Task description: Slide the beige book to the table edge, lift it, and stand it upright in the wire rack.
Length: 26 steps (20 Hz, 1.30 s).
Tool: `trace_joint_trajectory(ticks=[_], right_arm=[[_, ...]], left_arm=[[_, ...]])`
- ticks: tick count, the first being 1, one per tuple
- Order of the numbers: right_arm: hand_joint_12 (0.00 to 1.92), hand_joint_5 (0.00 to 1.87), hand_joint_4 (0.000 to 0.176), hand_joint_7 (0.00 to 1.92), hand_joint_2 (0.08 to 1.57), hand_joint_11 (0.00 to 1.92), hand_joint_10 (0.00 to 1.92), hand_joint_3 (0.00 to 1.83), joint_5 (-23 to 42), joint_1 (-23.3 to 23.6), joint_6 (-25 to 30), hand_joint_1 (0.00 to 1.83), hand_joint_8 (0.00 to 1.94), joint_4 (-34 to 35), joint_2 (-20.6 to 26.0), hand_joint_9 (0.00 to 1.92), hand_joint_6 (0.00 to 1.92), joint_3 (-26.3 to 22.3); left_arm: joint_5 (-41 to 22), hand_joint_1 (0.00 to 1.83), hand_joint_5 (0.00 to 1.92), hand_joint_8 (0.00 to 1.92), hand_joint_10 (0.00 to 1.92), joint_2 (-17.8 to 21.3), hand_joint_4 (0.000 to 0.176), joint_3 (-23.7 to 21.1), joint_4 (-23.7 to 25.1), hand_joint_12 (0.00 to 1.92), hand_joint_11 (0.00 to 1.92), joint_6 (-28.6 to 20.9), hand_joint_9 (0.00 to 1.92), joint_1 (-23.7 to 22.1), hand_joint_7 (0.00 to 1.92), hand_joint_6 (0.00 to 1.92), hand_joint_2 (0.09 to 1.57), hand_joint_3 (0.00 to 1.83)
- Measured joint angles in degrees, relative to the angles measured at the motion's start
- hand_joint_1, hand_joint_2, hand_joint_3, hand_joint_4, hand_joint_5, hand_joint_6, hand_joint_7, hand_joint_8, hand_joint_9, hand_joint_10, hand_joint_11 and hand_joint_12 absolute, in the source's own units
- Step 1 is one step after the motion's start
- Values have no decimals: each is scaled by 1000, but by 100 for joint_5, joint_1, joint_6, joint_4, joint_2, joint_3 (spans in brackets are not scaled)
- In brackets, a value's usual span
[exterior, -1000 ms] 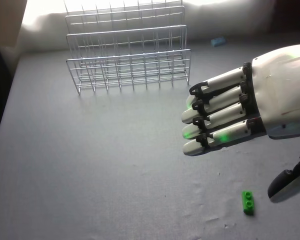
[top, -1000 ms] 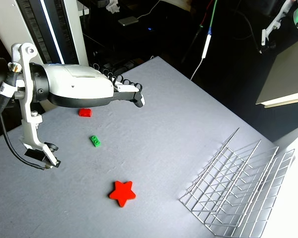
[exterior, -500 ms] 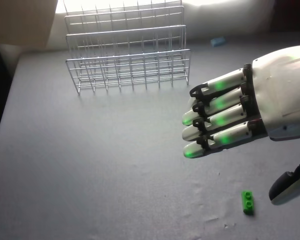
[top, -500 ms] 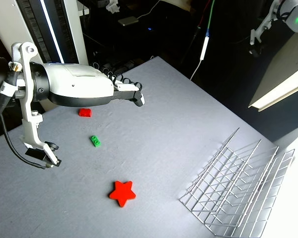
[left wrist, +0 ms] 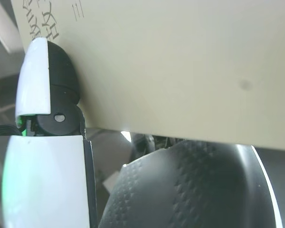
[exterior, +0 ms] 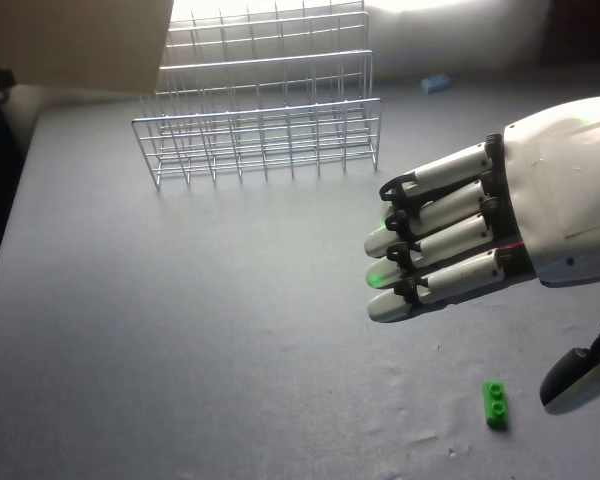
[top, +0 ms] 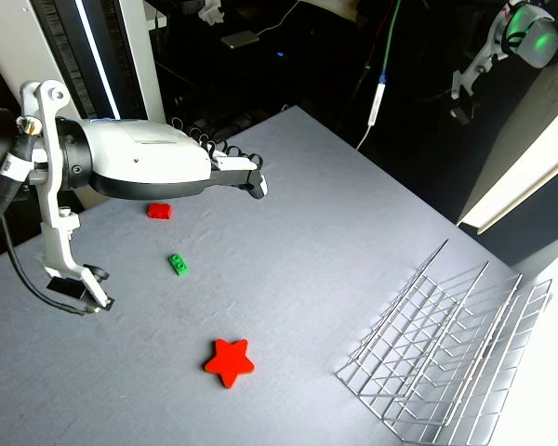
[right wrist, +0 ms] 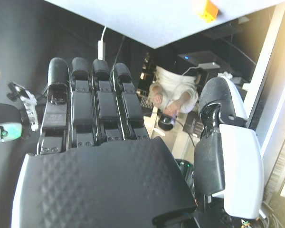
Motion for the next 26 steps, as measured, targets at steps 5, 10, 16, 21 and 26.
trace_joint_trajectory(ticks=[5,10,16,21,26], right_arm=[[787,286,0,295,1068,0,6,0,-2,0,-2,189,6,0,0,295,9,-11],[808,281,0,301,1073,0,4,1,26,-35,-68,153,2,31,42,300,1,-11],[821,269,0,293,1069,0,5,0,212,-160,-507,156,3,446,55,295,3,-24],[782,262,0,275,1076,0,1,0,328,-463,-1080,142,0,1012,160,279,2,-24],[794,275,0,290,1067,0,2,0,448,-590,-1388,163,2,1432,225,282,5,-24]], left_arm=[[-9,1329,777,1421,1522,-234,0,162,166,1516,675,-31,759,-127,716,1161,1220,1],[13,1321,720,1438,1549,-527,0,339,234,1530,655,-44,742,-221,706,1238,1237,0],[9,1336,779,1471,1526,-1014,0,686,210,1549,652,-101,729,-334,681,1171,1228,0],[17,1326,758,1458,1541,-1423,0,1119,190,1537,658,-151,741,-334,699,1186,1229,2],[39,1326,780,1427,1518,-1749,0,1432,317,1526,656,-269,748,-334,712,1178,1223,0]])
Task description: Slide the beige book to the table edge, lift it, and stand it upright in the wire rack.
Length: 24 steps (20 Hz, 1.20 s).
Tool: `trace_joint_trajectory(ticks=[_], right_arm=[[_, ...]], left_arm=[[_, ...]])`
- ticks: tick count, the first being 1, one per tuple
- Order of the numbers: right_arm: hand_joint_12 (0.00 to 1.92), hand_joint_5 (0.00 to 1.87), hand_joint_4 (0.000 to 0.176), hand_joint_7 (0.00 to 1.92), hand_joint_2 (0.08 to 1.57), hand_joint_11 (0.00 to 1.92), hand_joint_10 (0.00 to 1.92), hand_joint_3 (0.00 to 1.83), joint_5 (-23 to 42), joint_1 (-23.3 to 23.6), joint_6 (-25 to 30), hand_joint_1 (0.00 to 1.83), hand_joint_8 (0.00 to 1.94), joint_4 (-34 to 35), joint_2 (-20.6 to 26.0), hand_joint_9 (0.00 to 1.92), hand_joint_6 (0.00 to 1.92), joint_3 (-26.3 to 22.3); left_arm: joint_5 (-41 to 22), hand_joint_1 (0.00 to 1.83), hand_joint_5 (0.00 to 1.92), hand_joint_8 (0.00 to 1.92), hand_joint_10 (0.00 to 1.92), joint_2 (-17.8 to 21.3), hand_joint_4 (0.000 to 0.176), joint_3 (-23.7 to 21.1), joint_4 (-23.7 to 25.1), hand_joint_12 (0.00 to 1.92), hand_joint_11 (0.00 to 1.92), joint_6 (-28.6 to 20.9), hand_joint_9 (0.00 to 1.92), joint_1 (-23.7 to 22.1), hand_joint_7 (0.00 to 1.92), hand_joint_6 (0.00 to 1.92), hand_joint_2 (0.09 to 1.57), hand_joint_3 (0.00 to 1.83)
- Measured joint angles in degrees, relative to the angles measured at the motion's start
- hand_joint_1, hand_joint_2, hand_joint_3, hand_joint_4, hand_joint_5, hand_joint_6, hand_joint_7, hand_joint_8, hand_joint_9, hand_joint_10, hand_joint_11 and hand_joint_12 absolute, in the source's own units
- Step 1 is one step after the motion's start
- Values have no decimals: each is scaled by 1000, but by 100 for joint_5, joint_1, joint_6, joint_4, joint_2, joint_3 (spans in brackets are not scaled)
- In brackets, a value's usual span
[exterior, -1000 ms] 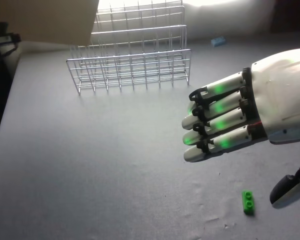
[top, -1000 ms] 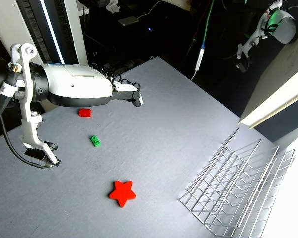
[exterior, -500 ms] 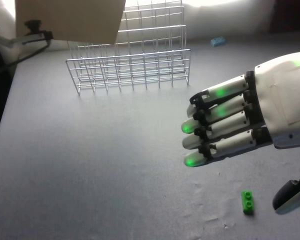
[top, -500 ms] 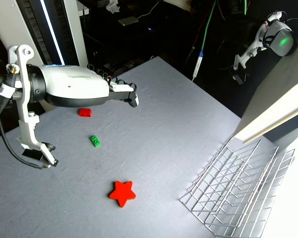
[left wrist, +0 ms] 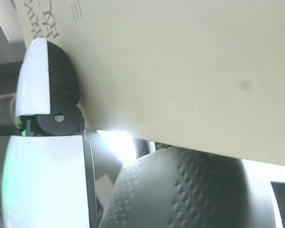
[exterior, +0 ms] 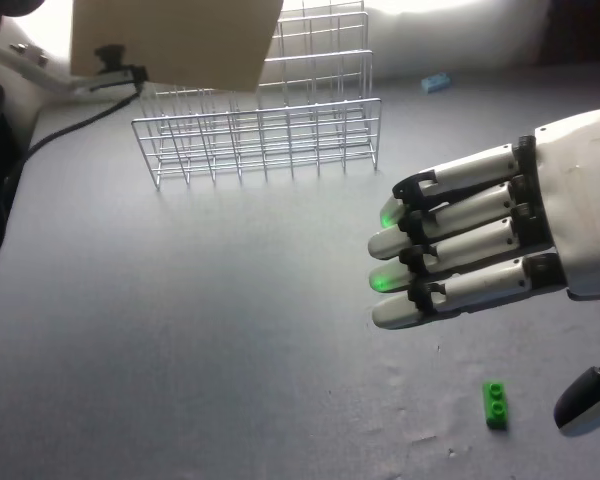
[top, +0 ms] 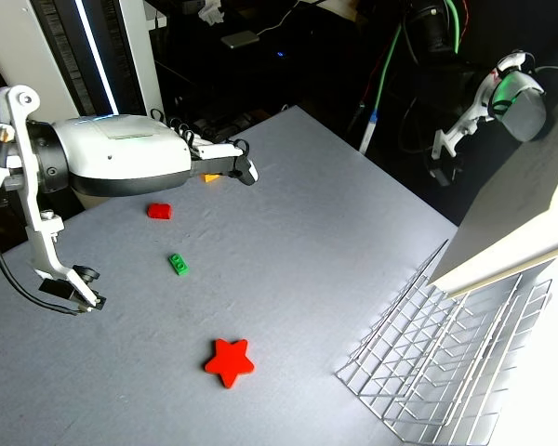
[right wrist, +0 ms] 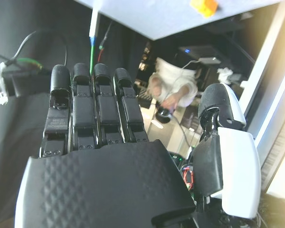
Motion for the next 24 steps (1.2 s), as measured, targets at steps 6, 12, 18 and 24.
trace_joint_trajectory(ticks=[6,12,18,24], right_arm=[[786,260,0,278,1066,0,0,1,66,0,-2,157,0,-22,20,280,0,0],[819,281,0,305,1058,0,4,0,146,-103,-31,186,2,13,76,300,2,-35],[796,276,0,296,1069,0,1,3,140,-122,-48,153,1,20,90,298,0,-42],[792,287,0,303,1062,0,5,0,120,-122,-59,183,5,31,96,302,3,-83]], left_arm=[[26,1331,828,1424,1523,-330,0,313,103,1518,651,-136,740,61,694,1133,1217,0],[70,1332,803,1390,1498,-772,0,702,125,1506,674,-210,766,72,736,1134,1210,0],[24,1334,837,1398,1502,-1034,0,925,-35,1510,650,-358,750,72,729,1105,1208,0],[-26,1333,817,1403,1525,-1449,0,1401,-330,1566,609,-492,737,79,734,1127,1213,0]])
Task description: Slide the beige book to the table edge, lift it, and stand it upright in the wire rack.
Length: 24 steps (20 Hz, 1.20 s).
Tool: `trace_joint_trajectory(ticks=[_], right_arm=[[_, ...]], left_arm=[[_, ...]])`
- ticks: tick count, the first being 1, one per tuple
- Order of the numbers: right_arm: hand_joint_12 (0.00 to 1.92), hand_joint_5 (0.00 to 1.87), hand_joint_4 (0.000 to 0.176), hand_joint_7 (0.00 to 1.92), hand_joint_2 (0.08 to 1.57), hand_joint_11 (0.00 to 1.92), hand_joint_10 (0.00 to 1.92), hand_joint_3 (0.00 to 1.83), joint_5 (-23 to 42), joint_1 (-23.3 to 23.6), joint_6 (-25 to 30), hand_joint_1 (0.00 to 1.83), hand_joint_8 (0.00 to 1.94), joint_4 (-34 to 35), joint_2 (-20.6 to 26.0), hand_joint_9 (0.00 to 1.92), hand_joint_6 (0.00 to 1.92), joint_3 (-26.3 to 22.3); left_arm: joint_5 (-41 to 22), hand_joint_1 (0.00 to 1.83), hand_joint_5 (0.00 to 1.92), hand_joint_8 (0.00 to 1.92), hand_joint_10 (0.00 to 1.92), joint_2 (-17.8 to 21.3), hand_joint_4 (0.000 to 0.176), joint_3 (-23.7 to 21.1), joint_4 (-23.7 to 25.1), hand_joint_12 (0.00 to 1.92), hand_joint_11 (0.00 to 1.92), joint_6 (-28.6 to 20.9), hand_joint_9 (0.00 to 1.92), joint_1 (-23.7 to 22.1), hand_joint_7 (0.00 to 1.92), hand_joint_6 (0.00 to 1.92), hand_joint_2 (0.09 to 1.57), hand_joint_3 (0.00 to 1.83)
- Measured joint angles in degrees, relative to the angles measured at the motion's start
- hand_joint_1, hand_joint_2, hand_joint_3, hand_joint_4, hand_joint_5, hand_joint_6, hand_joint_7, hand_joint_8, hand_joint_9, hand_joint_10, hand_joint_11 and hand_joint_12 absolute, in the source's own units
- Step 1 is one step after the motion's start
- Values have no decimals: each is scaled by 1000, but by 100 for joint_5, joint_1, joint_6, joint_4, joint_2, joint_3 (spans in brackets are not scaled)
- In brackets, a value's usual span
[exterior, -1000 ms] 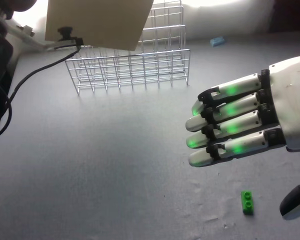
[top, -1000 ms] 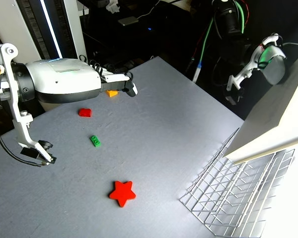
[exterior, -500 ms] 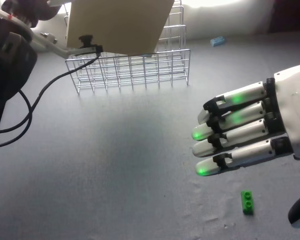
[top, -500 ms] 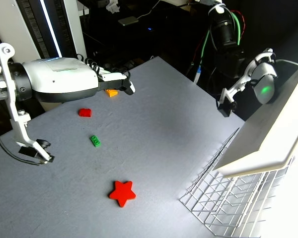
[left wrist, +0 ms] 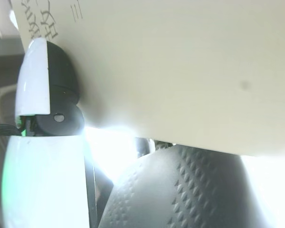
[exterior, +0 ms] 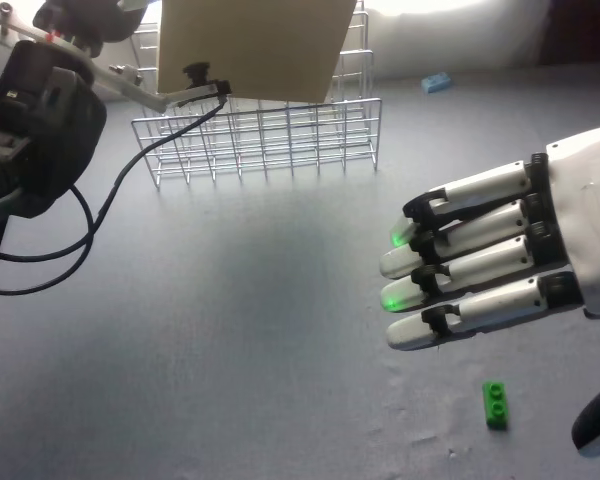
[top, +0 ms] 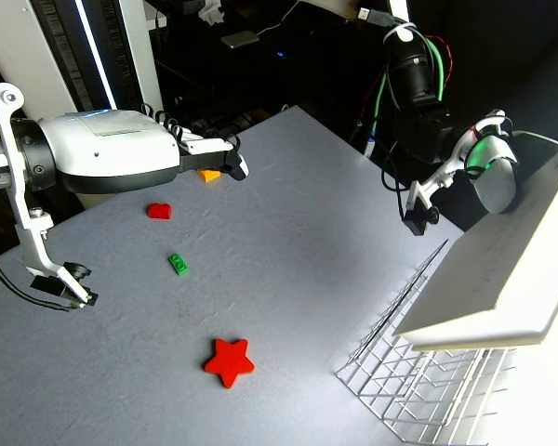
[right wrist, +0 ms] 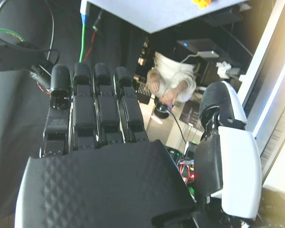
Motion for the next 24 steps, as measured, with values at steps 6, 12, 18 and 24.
trace_joint_trajectory(ticks=[6,12,18,24], right_arm=[[805,280,0,297,1066,0,4,1,7,0,-11,172,3,15,0,303,2,-22],[827,308,0,323,1058,0,6,0,11,0,-39,181,8,31,-22,315,9,-98],[803,309,0,318,1070,0,0,1,-90,0,-70,161,1,31,-72,305,4,-98],[761,274,0,289,1075,0,0,2,-173,0,-289,157,0,293,-66,277,2,-98]], left_arm=[[9,1325,792,1417,1531,-289,0,319,-269,1554,627,-37,729,214,711,1183,1223,1],[-15,1323,782,1435,1533,-619,0,824,-614,1546,630,-144,726,407,694,1207,1230,0],[-52,1325,784,1434,1516,-682,0,951,-1045,1530,641,-144,741,614,708,1183,1222,3],[-136,1330,810,1415,1519,-909,0,944,-1344,1549,619,-118,735,651,723,1145,1217,0]])
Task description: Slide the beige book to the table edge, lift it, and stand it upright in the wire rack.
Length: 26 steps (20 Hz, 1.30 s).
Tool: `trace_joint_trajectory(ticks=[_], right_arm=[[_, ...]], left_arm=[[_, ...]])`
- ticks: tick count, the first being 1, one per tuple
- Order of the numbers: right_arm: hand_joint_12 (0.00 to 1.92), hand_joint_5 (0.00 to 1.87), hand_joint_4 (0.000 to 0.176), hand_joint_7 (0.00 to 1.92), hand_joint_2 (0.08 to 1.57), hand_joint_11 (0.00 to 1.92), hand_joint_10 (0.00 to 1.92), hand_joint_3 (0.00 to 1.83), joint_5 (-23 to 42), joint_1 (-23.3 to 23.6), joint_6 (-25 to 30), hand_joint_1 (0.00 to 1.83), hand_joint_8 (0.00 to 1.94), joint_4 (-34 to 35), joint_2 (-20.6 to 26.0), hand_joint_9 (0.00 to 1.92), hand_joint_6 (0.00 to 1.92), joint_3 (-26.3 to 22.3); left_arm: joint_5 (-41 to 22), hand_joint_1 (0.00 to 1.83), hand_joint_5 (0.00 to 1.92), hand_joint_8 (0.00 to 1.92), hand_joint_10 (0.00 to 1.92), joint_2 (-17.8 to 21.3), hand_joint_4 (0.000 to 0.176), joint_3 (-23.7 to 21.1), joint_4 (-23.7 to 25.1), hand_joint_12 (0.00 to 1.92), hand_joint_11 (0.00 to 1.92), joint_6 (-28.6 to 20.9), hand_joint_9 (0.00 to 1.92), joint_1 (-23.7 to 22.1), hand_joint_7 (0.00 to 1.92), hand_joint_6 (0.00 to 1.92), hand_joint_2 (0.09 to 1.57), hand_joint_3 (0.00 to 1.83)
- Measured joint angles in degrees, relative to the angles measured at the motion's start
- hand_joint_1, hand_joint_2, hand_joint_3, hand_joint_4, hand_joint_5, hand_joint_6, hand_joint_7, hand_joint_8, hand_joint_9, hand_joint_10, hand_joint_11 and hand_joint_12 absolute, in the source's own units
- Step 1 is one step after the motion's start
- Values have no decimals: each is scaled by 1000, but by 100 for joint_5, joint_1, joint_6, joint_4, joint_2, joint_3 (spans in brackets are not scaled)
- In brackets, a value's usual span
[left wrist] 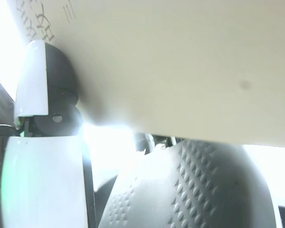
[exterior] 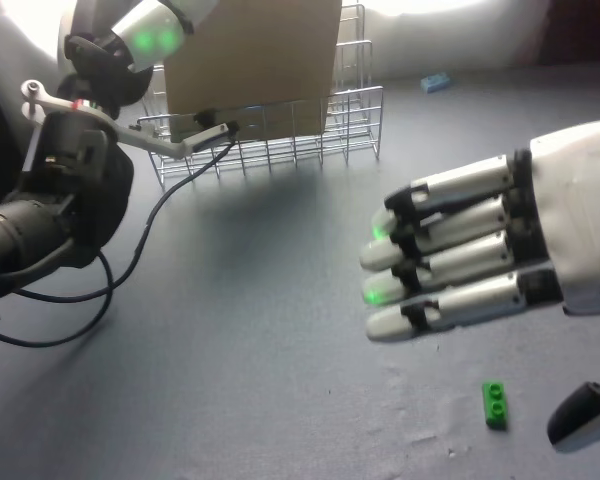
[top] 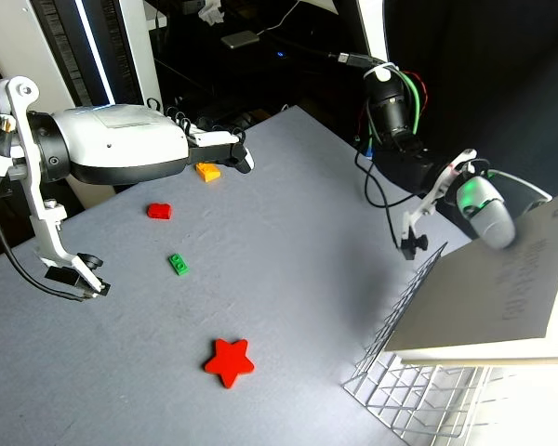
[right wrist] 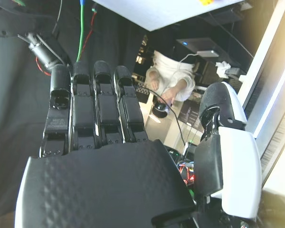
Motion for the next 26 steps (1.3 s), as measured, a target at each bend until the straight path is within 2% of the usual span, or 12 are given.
trace_joint_trajectory(ticks=[5,13,17,18,19,20,22,23,24,25,26], right_arm=[[801,300,0,308,1071,0,5,0,-7,-144,-11,167,3,-68,-2,298,5,0],[826,305,0,321,1062,0,6,0,15,-144,-15,170,4,-9,0,312,3,0],[824,317,0,321,1068,0,2,0,15,-144,-15,164,2,-9,-2,306,4,0],[831,290,0,306,1073,0,1,2,17,-144,-15,145,0,-9,-2,304,0,0],[801,288,0,298,1075,0,2,2,17,-144,-15,145,2,-9,-2,297,0,0],[798,301,0,310,1072,0,5,0,20,-144,-15,160,7,-9,-2,303,5,0],[786,314,0,319,1070,0,1,0,22,-144,-17,173,2,-9,-2,302,3,0],[780,295,0,305,1070,0,0,1,20,-144,-15,166,0,-9,-2,295,0,0],[814,301,0,313,1070,0,3,0,22,-144,-17,159,3,-9,-2,304,3,0],[817,298,0,310,1070,0,2,0,20,-144,-15,169,1,-9,-2,302,1,0],[812,298,0,312,1076,0,1,3,22,-144,-15,155,2,-9,-2,301,1,0]], left_arm=[[-83,1330,811,1370,1493,-133,0,-11,-264,1545,629,17,760,-4,739,1157,1210,0],[-131,1322,770,1404,1552,-245,0,105,-251,1581,612,24,719,52,725,1207,1227,2],[-118,1321,746,1352,1549,-284,0,188,-240,1648,543,22,716,50,758,1238,1226,0],[-118,1161,735,1336,1292,-289,12,188,-262,1675,492,22,645,50,794,1317,1231,0],[-111,1162,776,1271,1252,-289,26,188,-251,1693,492,28,654,50,809,1299,1216,0],[-111,1171,845,1244,1191,-289,15,188,-254,1668,487,28,660,50,793,1244,1200,0],[-114,1161,813,1222,999,-289,24,212,-267,1571,490,28,708,52,797,1300,1207,0],[-116,1062,782,746,877,-289,0,212,-278,1480,493,26,719,50,752,1294,1218,0],[-116,988,658,487,750,-289,0,212,-278,1398,452,26,720,57,766,725,1135,0],[-116,963,700,294,627,-289,0,210,-269,1329,429,28,735,63,811,417,1098,0],[-116,913,750,158,517,-289,0,208,-267,1277,372,20,705,74,816,235,1071,0]])
